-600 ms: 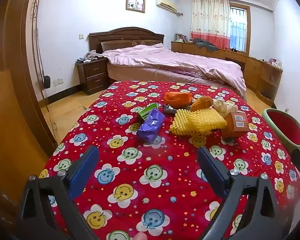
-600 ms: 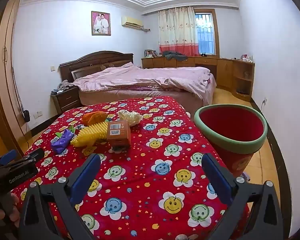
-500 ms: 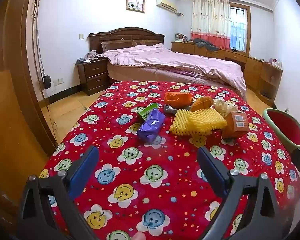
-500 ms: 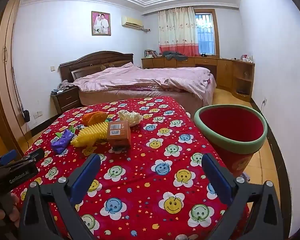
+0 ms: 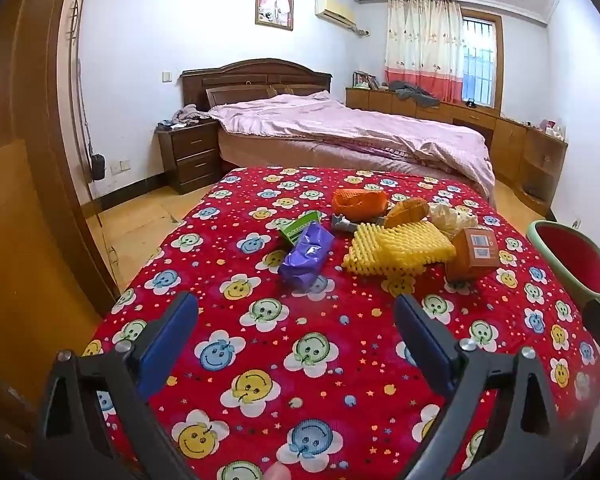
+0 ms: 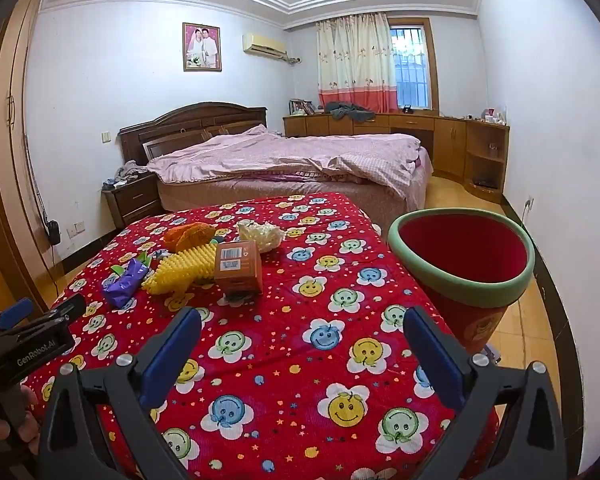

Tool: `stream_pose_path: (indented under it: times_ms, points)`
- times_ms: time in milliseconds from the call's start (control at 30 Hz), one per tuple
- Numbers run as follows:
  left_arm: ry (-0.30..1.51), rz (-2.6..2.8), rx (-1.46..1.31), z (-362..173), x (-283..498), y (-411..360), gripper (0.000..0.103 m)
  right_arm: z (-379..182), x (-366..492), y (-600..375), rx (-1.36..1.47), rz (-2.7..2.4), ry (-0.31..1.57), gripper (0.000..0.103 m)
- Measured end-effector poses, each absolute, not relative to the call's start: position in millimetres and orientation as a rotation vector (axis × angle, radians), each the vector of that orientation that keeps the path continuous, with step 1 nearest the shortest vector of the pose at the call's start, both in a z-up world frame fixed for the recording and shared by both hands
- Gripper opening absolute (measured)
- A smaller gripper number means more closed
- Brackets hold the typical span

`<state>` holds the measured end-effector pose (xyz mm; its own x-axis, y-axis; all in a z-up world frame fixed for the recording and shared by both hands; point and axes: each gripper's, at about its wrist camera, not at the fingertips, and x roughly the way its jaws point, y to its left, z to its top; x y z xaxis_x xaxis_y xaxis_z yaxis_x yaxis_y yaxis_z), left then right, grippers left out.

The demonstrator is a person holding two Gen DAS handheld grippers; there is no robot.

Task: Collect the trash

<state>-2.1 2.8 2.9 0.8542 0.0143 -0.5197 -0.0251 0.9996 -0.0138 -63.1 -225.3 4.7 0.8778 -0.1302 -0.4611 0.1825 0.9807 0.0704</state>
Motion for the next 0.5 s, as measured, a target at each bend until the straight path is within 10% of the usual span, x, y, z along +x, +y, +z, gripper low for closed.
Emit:
stream_pose_path:
  times_ms: [500]
  points:
    - [0.546,0.022,-0.025,4.5,-2.5,4.6,0.097,4.7,-63.3,-224.5,0.114,-0.164,0.472,0.103]
